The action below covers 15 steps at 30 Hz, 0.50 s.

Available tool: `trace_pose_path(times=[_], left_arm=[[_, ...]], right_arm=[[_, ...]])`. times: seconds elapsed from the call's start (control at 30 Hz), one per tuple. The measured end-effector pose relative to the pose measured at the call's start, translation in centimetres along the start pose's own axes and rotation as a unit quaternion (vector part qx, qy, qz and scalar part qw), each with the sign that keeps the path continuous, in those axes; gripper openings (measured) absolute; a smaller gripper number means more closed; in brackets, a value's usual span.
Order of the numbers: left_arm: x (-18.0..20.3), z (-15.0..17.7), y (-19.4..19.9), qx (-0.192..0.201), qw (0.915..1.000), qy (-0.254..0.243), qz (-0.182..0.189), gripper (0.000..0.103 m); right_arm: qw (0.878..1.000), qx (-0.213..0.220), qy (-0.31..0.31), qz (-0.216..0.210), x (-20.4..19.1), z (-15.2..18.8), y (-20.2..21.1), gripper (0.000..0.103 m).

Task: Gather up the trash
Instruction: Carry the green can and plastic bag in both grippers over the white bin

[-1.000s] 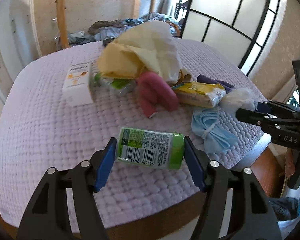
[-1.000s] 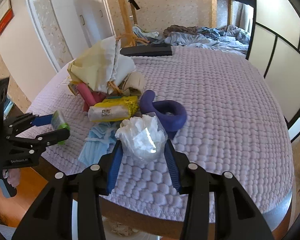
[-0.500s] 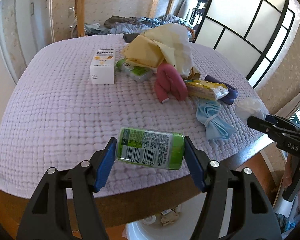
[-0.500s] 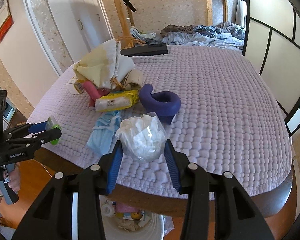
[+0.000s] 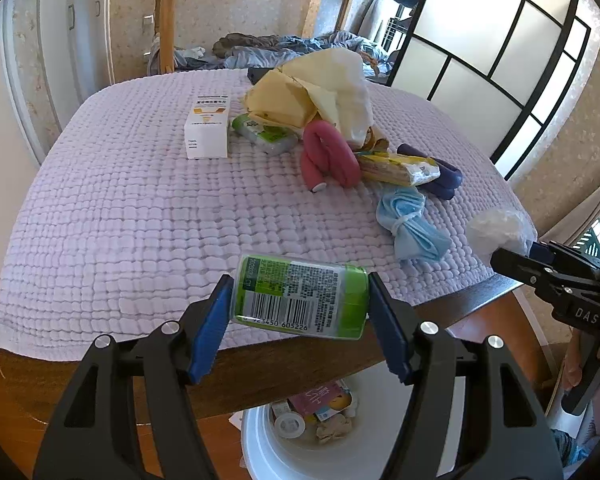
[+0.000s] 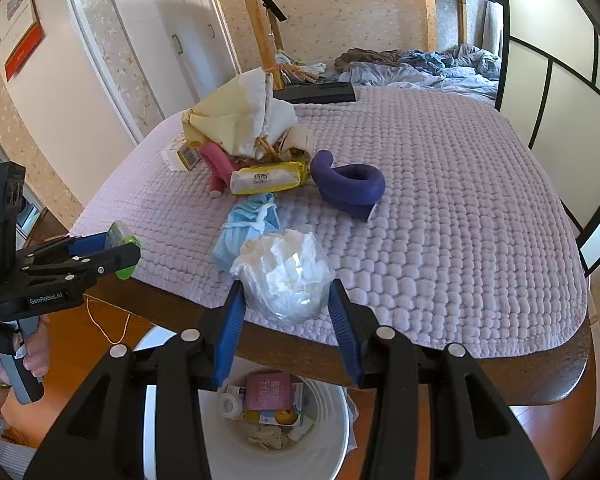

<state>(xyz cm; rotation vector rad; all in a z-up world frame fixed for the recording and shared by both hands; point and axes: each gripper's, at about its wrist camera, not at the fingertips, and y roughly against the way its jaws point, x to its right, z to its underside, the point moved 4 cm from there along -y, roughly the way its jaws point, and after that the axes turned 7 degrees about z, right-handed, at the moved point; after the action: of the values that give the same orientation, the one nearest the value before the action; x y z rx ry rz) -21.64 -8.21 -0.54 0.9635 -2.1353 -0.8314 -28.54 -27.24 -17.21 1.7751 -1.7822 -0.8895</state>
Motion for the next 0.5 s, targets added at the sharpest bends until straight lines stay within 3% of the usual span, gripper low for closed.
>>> trace_pose_path(times=[0.5], left_arm=[[0.3,0.5,1.4,0.01,0.9999,0.004,-0.006,0.067]], right_arm=[[1.0,0.009,0.003,-0.002,-0.1,-0.1,1.3,0.042]])
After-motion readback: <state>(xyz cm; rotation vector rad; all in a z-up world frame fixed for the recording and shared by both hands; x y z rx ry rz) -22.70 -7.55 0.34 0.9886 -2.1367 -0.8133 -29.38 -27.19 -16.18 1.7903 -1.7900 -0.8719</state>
